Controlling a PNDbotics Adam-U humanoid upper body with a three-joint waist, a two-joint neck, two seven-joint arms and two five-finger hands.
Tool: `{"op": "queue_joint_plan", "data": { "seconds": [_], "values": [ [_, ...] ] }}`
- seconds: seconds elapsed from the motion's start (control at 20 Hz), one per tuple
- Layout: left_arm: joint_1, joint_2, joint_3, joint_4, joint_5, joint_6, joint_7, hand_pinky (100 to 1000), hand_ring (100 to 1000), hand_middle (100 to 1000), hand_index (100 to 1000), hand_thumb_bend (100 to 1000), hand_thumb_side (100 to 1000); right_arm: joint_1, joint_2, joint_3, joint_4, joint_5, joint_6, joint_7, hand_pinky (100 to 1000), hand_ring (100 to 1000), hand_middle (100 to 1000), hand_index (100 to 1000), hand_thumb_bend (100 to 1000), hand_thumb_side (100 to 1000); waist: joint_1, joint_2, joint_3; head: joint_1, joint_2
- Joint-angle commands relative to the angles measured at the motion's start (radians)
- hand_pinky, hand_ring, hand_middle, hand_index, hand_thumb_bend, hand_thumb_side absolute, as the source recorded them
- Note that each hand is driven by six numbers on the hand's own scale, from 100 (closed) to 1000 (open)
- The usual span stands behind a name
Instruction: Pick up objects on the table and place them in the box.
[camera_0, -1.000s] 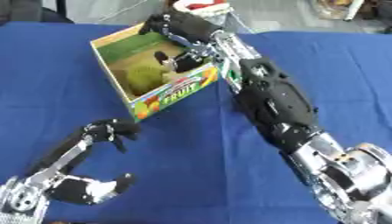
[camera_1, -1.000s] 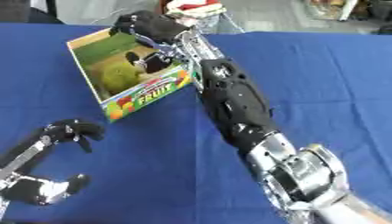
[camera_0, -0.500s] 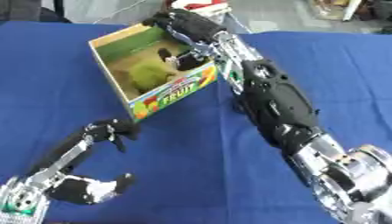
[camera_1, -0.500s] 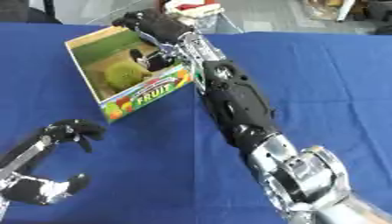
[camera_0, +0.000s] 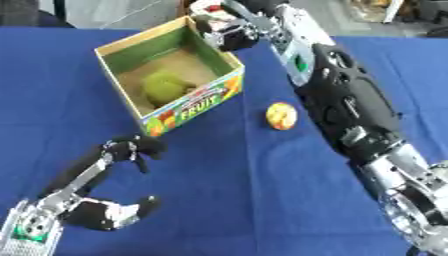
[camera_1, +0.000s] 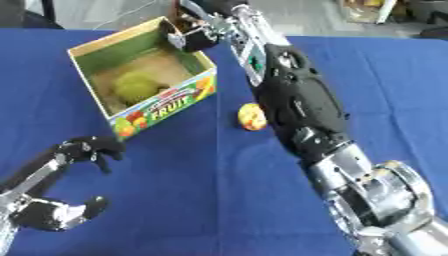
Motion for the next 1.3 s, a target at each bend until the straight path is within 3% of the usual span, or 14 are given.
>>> {"op": "queue_joint_plan", "data": {
  "seconds": [0.05, 0.4, 0.45, 0.5, 0.55, 0.6, 0.8, 1.3],
  "values": [
    [-0.002, 0.015, 0.013, -0.011, -0.002, 0.0, 0.008, 567, 742, 757, 878, 459, 594, -0.004, -0.068, 0.027, -0.106, -0.091, 0.007, 0.052, 936, 886, 806, 943, 100, 100, 0.002, -0.022, -0.008, 0.012, 0.002],
    [0.002, 0.018, 0.018, -0.01, -0.008, 0.001, 0.014, 568, 743, 757, 878, 458, 594, 0.075, -0.133, 0.041, -0.153, -0.183, 0.029, 0.15, 943, 888, 806, 936, 100, 103, 0.001, -0.022, -0.027, 0.022, 0.0],
    [0.002, 0.018, 0.019, -0.01, -0.009, 0.001, 0.015, 568, 743, 757, 878, 459, 595, 0.09, -0.14, 0.042, -0.146, -0.186, 0.031, 0.162, 947, 889, 809, 935, 100, 135, 0.001, -0.022, -0.03, 0.023, -0.001],
    [0.002, 0.018, 0.02, -0.01, -0.009, 0.001, 0.016, 568, 743, 757, 878, 456, 598, 0.102, -0.145, 0.044, -0.138, -0.186, 0.032, 0.174, 949, 890, 810, 935, 100, 100, 0.001, -0.022, -0.031, 0.023, -0.001],
    [0.003, 0.018, 0.021, -0.01, -0.01, 0.001, 0.016, 569, 743, 757, 878, 459, 596, 0.112, -0.149, 0.045, -0.13, -0.185, 0.032, 0.183, 951, 891, 811, 935, 100, 192, 0.002, -0.022, -0.033, 0.024, -0.002],
    [0.003, 0.018, 0.021, -0.01, -0.01, 0.001, 0.017, 569, 743, 757, 878, 459, 596, 0.121, -0.151, 0.045, -0.12, -0.182, 0.033, 0.191, 951, 891, 811, 935, 100, 198, 0.002, -0.022, -0.034, 0.025, -0.002],
    [0.002, 0.017, 0.022, -0.01, -0.01, 0.001, 0.017, 569, 743, 757, 878, 457, 596, 0.159, -0.15, 0.027, -0.053, -0.185, 0.049, 0.217, 957, 889, 799, 928, 100, 371, 0.004, -0.021, -0.035, 0.029, -0.006],
    [0.002, 0.015, 0.024, -0.011, -0.01, 0.0, 0.019, 569, 744, 758, 878, 456, 597, 0.209, -0.126, -0.026, 0.076, -0.125, 0.083, 0.204, 963, 889, 793, 904, 100, 493, 0.01, -0.019, -0.038, 0.032, -0.005]
  ]
}}
